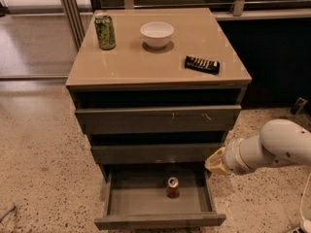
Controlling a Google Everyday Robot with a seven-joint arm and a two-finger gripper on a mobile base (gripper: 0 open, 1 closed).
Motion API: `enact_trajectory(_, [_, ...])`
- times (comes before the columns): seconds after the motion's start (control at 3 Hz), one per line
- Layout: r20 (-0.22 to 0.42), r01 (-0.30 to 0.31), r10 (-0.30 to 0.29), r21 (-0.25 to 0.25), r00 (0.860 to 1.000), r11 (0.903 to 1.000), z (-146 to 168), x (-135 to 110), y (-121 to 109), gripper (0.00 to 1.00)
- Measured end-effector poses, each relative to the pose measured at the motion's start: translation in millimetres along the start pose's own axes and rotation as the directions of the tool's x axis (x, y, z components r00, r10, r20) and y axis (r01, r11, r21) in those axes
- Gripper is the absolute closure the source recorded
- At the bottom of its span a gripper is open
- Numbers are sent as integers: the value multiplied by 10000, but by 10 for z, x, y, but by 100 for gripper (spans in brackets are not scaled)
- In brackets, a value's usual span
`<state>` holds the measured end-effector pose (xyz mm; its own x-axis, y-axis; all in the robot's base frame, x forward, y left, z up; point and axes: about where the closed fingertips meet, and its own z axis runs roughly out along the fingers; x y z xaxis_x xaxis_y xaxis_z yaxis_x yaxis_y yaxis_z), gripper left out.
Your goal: Pick coke can from bottom drawer and place on counter
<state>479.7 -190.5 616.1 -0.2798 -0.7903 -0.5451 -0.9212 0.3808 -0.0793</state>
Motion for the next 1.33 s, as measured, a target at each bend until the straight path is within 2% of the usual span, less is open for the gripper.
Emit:
enact_trajectory(0.33, [98,-250,253,-298,9996,9992,222,116,47,100])
enact_trajectory(0.67, [94,-232,234,-283,9997,9993,211,108,45,100])
enact_trajectory(1.0, [-22,-225,224,-85,9997,9997,417,328,33,100])
enact_trajectory(1.33, [142,-36,34,178,9999,9998,846,671,-79,100])
